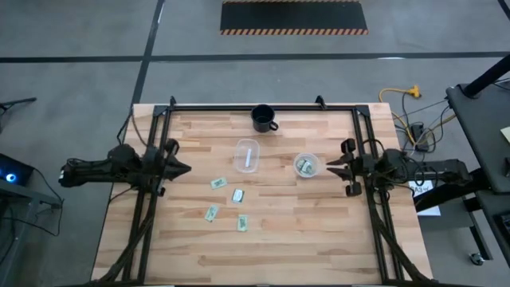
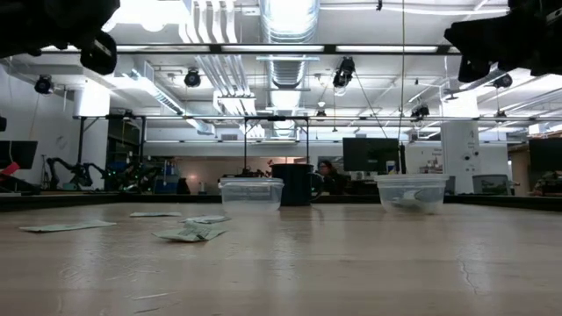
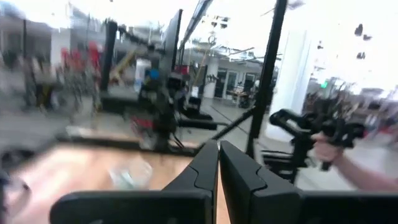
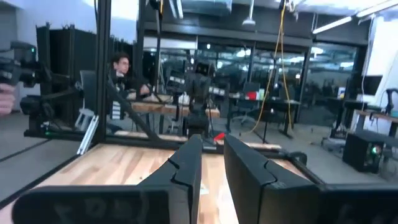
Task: Pick and place items into bin
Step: Put the white stevia packet into the left transparent bin
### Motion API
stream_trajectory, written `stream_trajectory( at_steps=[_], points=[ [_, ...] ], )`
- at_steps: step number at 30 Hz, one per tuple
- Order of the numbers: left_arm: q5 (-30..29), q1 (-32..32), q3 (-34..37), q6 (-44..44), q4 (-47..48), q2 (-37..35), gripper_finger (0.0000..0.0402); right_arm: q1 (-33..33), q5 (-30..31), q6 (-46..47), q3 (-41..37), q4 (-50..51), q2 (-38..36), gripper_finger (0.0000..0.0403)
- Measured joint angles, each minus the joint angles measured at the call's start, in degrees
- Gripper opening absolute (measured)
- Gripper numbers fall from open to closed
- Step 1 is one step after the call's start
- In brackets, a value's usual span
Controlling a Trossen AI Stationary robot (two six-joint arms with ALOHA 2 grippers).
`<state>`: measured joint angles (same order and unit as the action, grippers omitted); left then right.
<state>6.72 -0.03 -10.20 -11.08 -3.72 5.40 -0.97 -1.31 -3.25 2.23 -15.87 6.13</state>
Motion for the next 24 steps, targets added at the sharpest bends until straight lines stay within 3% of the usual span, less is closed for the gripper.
stream_trajectory(
  at_steps=[4,10,17,24],
  points=[
    [0.46,0.0,1.38,-8.01,-0.37,2.44,0.0,0.02,0.01,-0.43,-1.43,-0.63,-2.15,0.006],
    [0.14,0.0,4.52,-8.11,-6.04,6.94,0.0,0.03,0.53,-0.61,-1.72,0.85,-2.64,0.0066],
    [0.02,0.0,6.83,-8.17,-16.64,12.46,0.0,0.04,7.46,-0.34,-1.72,7.74,-2.62,0.006],
    [-0.02,0.0,7.68,-8.27,-27.86,16.53,0.0,0.04,7.52,-1.16,-1.72,9.99,-2.64,0.0063]
  ],
)
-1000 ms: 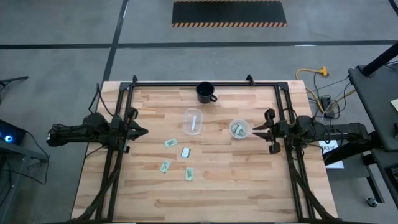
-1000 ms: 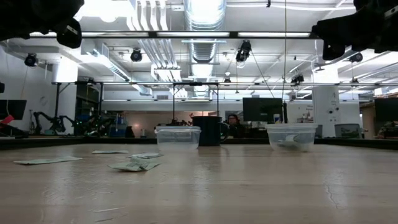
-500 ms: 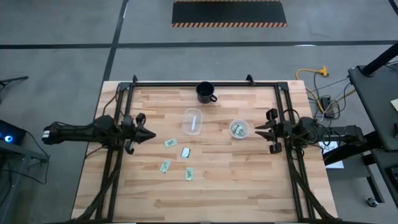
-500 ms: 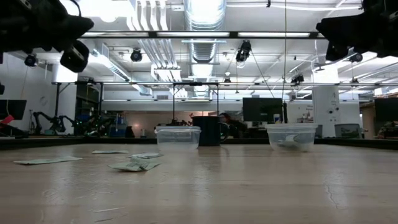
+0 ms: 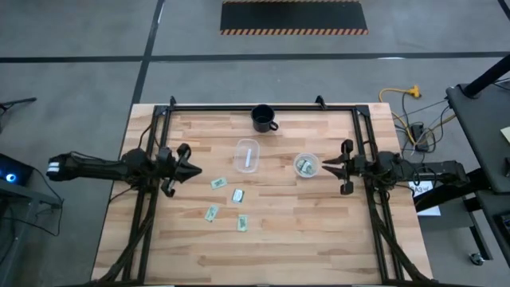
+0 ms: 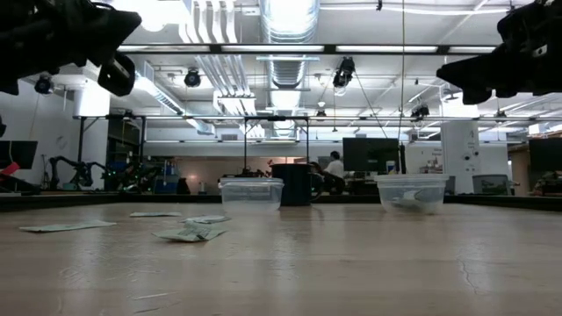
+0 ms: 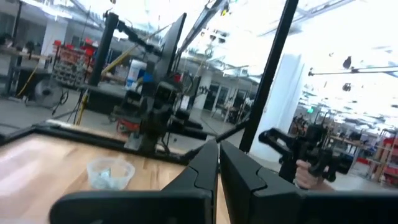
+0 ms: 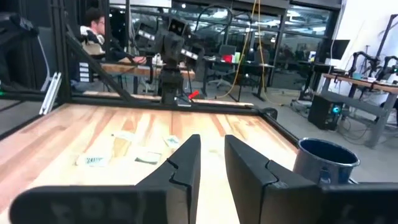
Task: Pick and place items into bin
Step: Put the white stevia packet into the left transparent bin
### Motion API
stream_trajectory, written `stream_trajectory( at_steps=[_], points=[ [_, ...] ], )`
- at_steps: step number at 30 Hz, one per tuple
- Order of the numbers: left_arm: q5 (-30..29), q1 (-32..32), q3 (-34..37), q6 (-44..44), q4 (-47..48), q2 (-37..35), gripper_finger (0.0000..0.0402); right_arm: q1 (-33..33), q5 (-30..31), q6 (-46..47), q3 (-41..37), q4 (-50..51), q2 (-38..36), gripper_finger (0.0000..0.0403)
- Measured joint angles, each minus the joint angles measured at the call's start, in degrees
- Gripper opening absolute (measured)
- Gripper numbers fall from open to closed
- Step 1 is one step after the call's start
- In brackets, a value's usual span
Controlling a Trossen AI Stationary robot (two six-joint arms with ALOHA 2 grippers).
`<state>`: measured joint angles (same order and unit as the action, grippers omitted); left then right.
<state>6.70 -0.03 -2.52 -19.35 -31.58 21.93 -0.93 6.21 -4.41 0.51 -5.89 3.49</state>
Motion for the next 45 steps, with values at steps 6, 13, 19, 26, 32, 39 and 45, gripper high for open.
stream_trajectory(
  at_steps=[6,13,19,26,32,39,45],
  points=[
    [-0.01,0.01,-0.33,0.17,-2.57,3.15,0.0,-0.02,-0.1,-1.63,0.0,4.5,0.29,0.007],
    [0.01,0.0,-1.42,0.65,-3.31,6.7,0.0,-0.02,-0.17,-1.63,0.02,4.5,2.53,0.0077],
    [0.99,-0.02,-1.62,0.72,-8.77,9.86,0.0,-0.04,-0.19,-1.62,0.02,4.48,4.24,0.0072],
    [5.48,-0.47,-1.74,3.83,-13.75,13.32,0.0,-0.04,-0.19,-1.63,0.02,4.48,6.11,0.0064],
    [7.01,-3.65,-4.75,9.15,-15.11,16.74,0.0,-0.04,-0.19,-1.63,0.02,4.05,6.4,0.0063],
    [7.3,-9.22,-9.79,16.91,-15.03,22.85,0.0,-0.04,-0.19,-1.63,0.02,3.93,6.38,0.0063],
    [7.15,-11.3,-13.24,20.05,-15.04,28.25,0.0,-0.04,-0.19,-1.63,0.02,3.93,6.36,0.0065]
  ],
)
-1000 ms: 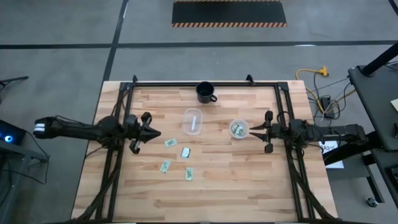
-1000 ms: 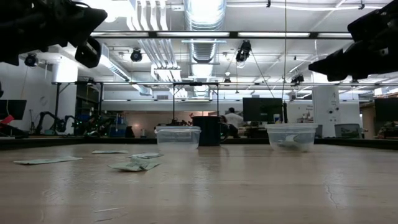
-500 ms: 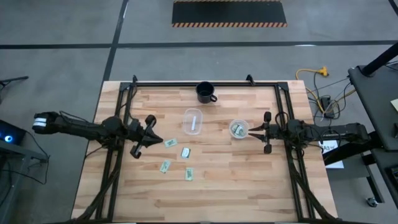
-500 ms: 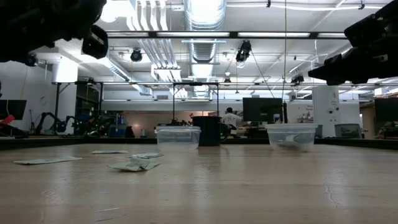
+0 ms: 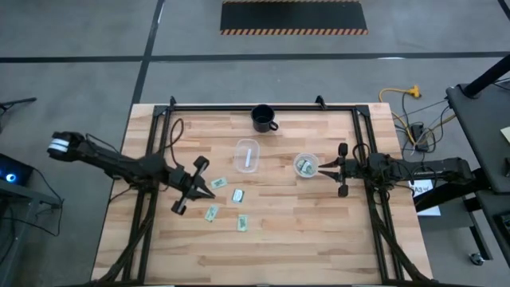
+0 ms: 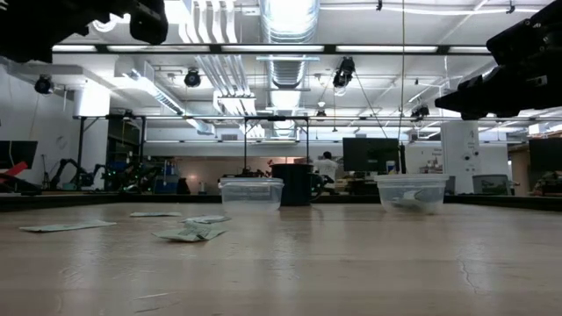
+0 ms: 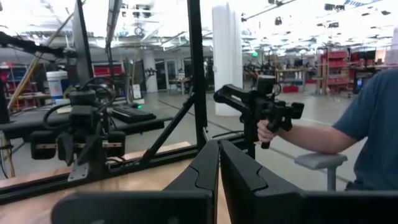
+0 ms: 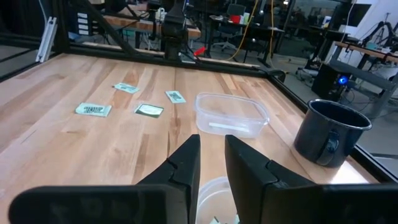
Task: Pick and place items into bin
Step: Put the white stevia packet into the left transparent bin
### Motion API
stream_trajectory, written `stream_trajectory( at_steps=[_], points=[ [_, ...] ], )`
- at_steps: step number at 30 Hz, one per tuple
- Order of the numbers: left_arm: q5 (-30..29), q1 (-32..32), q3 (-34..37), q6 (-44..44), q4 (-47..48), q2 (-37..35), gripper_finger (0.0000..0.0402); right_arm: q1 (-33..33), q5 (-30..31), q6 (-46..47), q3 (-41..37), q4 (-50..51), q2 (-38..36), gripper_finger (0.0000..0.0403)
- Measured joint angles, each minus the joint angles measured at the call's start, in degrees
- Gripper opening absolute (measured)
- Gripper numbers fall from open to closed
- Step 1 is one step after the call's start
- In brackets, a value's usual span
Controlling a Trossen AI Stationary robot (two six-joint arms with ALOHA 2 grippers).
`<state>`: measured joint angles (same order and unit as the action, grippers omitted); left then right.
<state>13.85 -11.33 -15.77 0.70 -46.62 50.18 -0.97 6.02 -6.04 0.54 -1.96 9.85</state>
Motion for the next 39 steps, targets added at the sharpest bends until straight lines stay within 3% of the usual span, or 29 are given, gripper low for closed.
stream_trajectory(
  at_steps=[20,34,39],
  points=[
    [0.26,-0.77,-6.47,1.47,0.05,10.49,0.0,0.0,0.0,0.0,0.0,-0.07,0.02,0.0064],
    [0.33,-4.97,-10.15,8.85,8.7,10.25,0.0,0.02,0.02,-0.13,0.0,0.01,0.04,0.006],
    [-3.66,-6.33,-10.15,10.3,8.63,10.43,0.0,0.02,0.02,-0.1,0.0,0.02,0.04,0.0065]
  ],
)
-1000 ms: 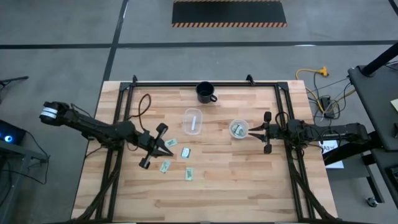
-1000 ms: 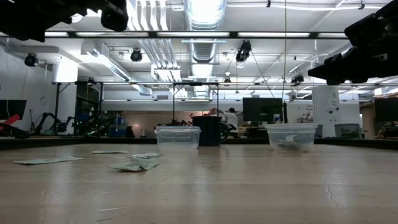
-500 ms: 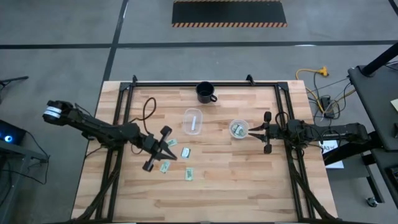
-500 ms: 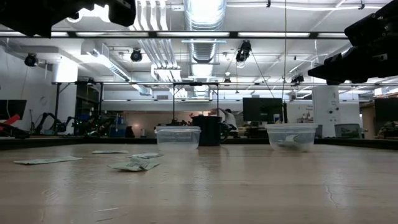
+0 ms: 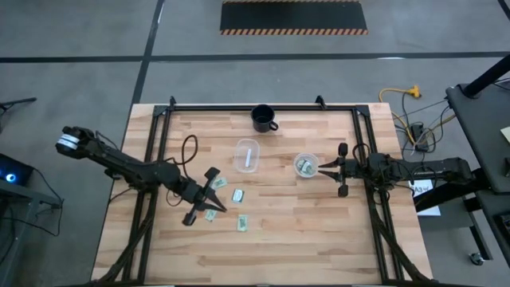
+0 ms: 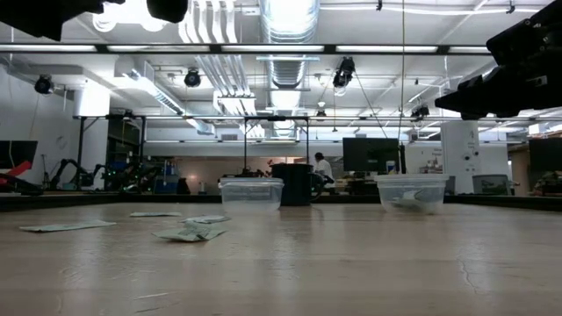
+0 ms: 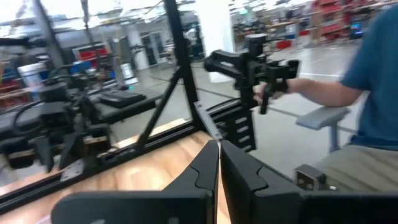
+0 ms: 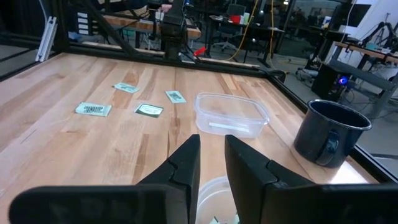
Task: Pick and place items into bin
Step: Put the white stevia packet into the left transparent bin
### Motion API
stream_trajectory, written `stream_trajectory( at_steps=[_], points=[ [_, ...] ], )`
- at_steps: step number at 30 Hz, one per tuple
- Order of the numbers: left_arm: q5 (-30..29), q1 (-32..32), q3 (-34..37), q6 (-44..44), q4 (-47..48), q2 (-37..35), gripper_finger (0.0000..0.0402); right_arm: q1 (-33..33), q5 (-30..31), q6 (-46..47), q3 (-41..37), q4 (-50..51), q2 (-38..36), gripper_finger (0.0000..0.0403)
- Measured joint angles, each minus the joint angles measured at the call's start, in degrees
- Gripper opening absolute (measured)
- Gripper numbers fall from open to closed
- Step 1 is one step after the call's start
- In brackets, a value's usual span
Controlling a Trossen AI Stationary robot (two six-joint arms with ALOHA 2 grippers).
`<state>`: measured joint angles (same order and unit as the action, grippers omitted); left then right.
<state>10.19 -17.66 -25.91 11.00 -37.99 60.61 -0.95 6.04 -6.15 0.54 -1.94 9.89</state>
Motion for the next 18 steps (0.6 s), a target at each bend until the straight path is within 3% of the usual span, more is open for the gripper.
stream_trajectory(
  at_steps=[4,14,18],
  points=[
    [-4.91,-0.94,-0.02,0.01,0.98,0.09,0.0,0.0,0.0,0.13,0.0,0.0,0.0,0.0065],
    [-5.67,-2.31,-1.44,0.34,2.18,-0.31,0.0,0.0,-0.02,0.13,0.0,0.0,0.02,0.0062],
    [-8.69,-3.39,-4.69,0.29,13.63,-0.34,0.0,0.0,0.0,0.11,0.02,0.0,0.02,0.0066]
  ],
)
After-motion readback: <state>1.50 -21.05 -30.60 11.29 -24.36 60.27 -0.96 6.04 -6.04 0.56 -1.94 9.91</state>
